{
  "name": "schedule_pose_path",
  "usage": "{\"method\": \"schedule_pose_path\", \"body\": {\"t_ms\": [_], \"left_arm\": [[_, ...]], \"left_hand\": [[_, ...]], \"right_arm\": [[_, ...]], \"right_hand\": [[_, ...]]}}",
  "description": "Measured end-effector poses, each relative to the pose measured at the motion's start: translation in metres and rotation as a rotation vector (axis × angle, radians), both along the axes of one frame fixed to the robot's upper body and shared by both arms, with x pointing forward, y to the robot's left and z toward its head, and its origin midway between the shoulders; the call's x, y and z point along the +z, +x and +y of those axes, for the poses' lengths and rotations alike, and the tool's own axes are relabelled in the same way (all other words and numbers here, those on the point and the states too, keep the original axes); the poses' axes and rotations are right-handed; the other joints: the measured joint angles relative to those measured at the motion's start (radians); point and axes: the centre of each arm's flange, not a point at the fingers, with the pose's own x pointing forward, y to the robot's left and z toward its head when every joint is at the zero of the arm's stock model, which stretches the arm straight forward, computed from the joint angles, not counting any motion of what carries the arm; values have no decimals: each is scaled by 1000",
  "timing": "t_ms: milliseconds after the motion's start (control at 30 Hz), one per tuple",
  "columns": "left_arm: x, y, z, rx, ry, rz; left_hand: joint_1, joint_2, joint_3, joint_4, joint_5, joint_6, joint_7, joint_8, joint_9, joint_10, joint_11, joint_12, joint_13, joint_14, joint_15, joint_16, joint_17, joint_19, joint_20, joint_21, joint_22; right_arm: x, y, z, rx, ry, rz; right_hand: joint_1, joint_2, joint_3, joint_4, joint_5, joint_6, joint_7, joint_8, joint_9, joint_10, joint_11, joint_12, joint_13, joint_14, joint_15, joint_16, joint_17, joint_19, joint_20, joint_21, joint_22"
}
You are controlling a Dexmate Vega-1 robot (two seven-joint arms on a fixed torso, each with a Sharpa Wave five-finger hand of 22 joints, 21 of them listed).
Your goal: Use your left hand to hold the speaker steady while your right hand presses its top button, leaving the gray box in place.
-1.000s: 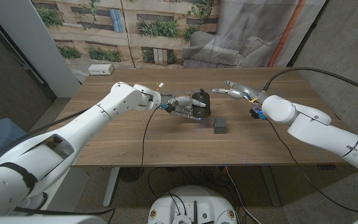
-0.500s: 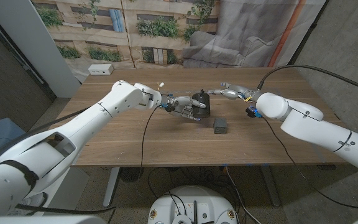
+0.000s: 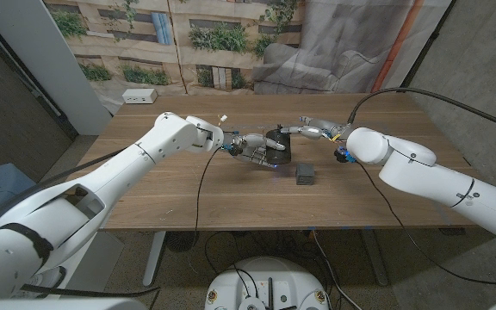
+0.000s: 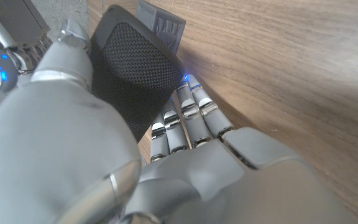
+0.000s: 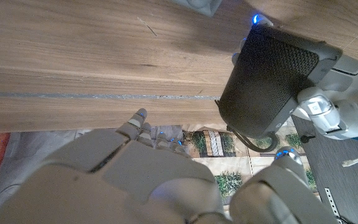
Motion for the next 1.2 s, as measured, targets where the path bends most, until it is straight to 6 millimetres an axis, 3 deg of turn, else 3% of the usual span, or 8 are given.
{"method": "schedule_pose_path", "body": {"t_ms": [400,1200], "left_arm": [[-2,1,-2,-8,0,2],[-5,0,-6,-21,-1,-7]], "left_hand": [[0,0,0,0,2,3,3,0,0,3,3,0,0,1,1,0,3,2,-2,0,0],[0,0,5,-5,4,7,7,-13,1,3,4,0,5,5,5,-4,4,7,-3,0,0]], "right_arm": [[-2,3,7,-2,-22,-2],[-6,7,7,-24,-36,-9]], "right_hand": [[-12,-12,-4,4,8,0,0,4,0,0,0,5,0,0,0,5,0,0,0,0,0],[-26,3,-8,8,23,4,-4,8,0,-2,-17,5,0,-4,-4,8,0,-7,-7,0,0]]}}
